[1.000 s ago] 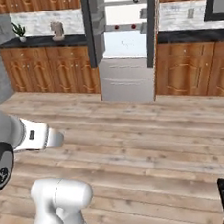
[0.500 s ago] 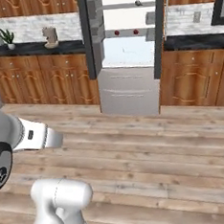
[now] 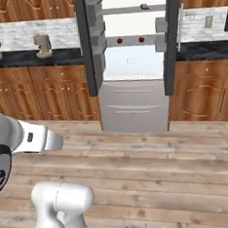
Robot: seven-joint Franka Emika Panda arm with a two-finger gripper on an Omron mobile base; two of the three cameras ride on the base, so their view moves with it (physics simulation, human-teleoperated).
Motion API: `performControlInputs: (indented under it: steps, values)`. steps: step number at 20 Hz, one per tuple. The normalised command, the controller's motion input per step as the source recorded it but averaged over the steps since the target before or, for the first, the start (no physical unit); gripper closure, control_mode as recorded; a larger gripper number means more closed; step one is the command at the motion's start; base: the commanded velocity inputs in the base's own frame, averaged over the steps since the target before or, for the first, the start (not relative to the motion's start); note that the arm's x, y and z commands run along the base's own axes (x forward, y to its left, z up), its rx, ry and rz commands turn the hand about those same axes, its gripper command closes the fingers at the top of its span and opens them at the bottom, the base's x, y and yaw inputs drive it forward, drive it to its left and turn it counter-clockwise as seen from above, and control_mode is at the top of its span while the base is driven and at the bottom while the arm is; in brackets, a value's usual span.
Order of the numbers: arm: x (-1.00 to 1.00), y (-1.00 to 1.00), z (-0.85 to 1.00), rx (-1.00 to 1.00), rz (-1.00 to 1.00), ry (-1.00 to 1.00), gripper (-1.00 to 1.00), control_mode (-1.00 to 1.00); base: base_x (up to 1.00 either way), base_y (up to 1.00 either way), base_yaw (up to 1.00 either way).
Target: Gather the bell peppers from the fridge and place them on a tray on the dining counter. Then gather the fish and chicken drumstick from the fridge and place them on the other tray.
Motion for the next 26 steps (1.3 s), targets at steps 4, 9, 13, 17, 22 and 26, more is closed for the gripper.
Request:
performControlInputs:
  steps: [4, 9, 13, 17, 22, 26]
  values:
    - [0.00, 0.00, 0.00, 0.00, 0.00, 0.00, -1.00, 1.00, 0.86, 0.03, -0.05]
    - [0.00, 0.00, 0.00, 0.00, 0.00, 0.00, -1.00, 1.00, 0.76, -0.02, 0.00]
    - [0.00, 0.00, 0.00, 0.00, 0.00, 0.00, -1.00, 1.00, 1.00, -0.20, 0.00]
    - [0.00, 0.00, 0.00, 0.00, 0.00, 0.00, -1.00, 1.00, 1.00, -0.37, 0.00]
    - [0.00, 0.00, 0.00, 0.00, 0.00, 0.00, -1.00, 1.00, 0.77, -0.28, 0.00]
    - [0.00, 0.00, 0.00, 0.00, 0.00, 0.00, -1.00, 1.00, 0.17, -0.11, 0.00]
